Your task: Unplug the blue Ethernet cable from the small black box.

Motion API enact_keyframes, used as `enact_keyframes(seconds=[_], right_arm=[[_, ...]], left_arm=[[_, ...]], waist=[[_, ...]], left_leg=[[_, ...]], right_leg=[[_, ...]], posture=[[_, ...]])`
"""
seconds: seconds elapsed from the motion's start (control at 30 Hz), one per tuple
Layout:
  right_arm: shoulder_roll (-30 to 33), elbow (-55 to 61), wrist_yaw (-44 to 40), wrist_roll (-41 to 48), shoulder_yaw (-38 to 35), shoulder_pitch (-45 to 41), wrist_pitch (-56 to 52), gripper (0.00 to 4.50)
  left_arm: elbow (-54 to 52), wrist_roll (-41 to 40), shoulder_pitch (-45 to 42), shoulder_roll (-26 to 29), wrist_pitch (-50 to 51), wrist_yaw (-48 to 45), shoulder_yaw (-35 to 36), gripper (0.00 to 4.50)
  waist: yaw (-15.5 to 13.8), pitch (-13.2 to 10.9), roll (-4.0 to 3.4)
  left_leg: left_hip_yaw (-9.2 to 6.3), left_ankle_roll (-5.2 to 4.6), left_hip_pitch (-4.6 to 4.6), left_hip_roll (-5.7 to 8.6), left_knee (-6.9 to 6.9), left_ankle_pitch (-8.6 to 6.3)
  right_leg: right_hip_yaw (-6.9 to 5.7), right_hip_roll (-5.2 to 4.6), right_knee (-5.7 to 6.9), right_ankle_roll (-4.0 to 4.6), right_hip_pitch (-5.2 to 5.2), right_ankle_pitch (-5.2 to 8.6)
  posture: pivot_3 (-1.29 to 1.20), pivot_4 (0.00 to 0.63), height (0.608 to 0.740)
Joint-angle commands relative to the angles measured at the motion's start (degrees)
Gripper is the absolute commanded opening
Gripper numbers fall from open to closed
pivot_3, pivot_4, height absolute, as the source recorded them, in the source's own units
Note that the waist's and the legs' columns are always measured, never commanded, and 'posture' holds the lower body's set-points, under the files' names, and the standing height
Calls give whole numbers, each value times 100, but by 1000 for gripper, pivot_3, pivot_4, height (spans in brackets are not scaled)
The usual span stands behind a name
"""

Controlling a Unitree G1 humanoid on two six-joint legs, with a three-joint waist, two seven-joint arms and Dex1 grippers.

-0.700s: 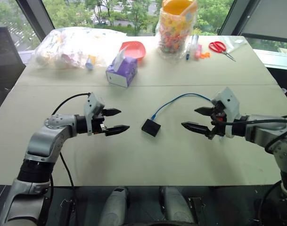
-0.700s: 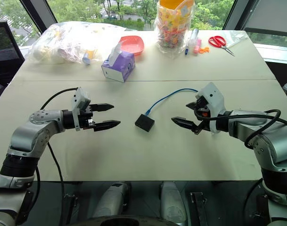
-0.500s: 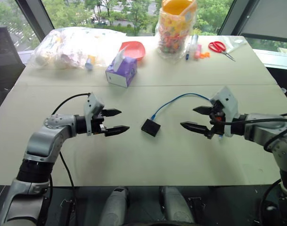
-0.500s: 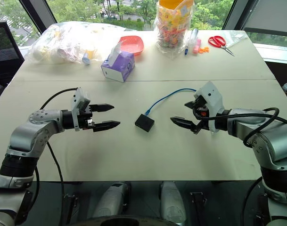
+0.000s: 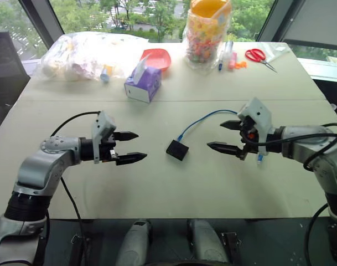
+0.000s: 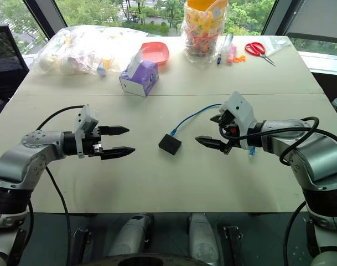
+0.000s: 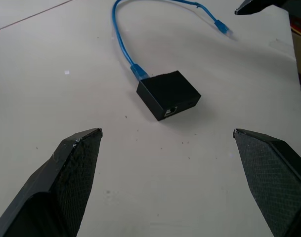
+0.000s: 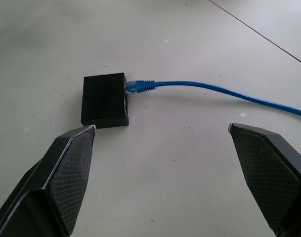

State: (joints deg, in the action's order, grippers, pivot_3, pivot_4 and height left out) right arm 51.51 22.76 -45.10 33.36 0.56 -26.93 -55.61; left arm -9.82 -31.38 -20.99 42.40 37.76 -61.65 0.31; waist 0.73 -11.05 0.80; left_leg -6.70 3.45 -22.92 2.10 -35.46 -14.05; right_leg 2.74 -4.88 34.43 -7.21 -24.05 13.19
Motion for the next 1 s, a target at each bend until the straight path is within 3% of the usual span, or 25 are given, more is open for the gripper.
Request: enact_keyframes(seconds=[0.03,0.3,0.6,0.8,1.0], right_arm=[[196,-175,-321,-334,168,-283,494,4500],[-56,-1334,-1372,-1545,1555,-1594,1858,4500],[-1470,-4460,-2674,-3262,3042,-3400,4475,4500],[-2253,-6167,-2784,-4165,3430,-4021,6001,4500],[-3057,-7315,-2760,-4638,3474,-4476,6801,4500]], left_arm=[[-221,22,-84,104,-17,45,47,4453],[-138,124,-58,29,-141,281,105,4453],[-466,385,366,8,-313,590,30,4453],[-965,280,611,-127,-82,972,116,4453],[-1313,240,758,-292,55,1350,178,4453]], waist=[[10,0,0],[60,-1,1],[176,-1,3],[180,-1,3],[215,-1,3]], left_leg=[[0,0,-1,0,-4,0],[6,0,0,0,-38,0],[3,6,1,-3,-62,3],[2,9,-1,-2,-58,5],[1,15,8,-3,-57,8]], right_leg=[[0,0,2,0,0,0],[7,2,54,1,-14,0],[10,10,82,6,-16,-4],[11,10,90,8,-26,-6],[13,14,106,14,-29,-10]], posture=[[0,150,740],[0,150,740],[0,150,740],[0,150,740],[0,150,740]])
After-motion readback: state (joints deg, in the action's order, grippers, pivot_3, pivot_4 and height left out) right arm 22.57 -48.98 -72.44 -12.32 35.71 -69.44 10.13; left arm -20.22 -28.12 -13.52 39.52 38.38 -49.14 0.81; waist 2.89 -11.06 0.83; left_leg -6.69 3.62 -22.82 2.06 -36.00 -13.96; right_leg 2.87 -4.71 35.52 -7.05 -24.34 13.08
